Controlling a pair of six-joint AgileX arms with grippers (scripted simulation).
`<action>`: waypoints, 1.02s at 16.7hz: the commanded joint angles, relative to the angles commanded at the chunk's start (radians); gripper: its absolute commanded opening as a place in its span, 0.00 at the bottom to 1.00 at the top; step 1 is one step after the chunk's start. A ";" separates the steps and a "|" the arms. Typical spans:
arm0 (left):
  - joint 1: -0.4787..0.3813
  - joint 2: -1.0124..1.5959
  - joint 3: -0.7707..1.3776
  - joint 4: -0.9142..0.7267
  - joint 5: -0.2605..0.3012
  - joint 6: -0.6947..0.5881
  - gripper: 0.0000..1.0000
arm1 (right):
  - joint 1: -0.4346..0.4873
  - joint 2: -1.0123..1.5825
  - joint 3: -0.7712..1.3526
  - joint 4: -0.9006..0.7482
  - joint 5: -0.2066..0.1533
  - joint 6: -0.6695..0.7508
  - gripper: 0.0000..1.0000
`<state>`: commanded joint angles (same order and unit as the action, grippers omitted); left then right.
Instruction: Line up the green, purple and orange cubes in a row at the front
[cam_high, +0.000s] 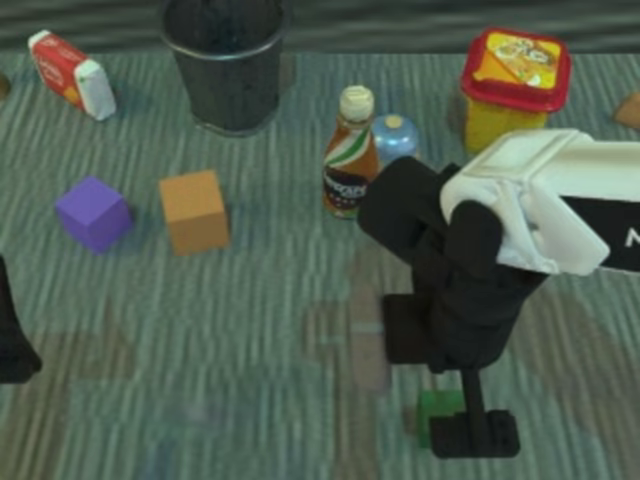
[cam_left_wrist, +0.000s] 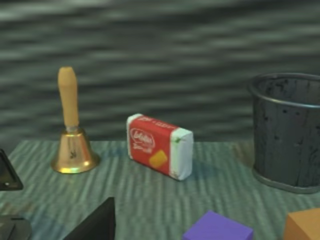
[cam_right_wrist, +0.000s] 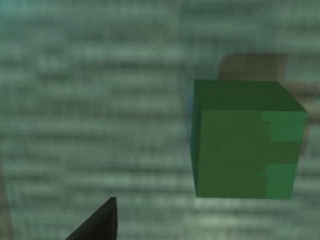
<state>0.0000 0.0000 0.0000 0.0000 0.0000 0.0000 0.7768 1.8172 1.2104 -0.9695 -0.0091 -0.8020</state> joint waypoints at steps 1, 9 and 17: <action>0.000 0.000 0.000 0.000 0.000 0.000 1.00 | 0.000 -0.013 0.013 -0.019 0.000 0.000 1.00; -0.001 0.061 0.061 -0.039 0.000 0.018 1.00 | -0.029 -0.068 -0.019 0.013 -0.006 0.019 1.00; -0.017 0.680 0.627 -0.391 0.004 0.188 1.00 | -0.256 -0.561 -0.332 0.307 -0.039 0.208 1.00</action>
<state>-0.0174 0.6796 0.6271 -0.3915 0.0042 0.1878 0.5209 1.2561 0.8784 -0.6627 -0.0482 -0.5938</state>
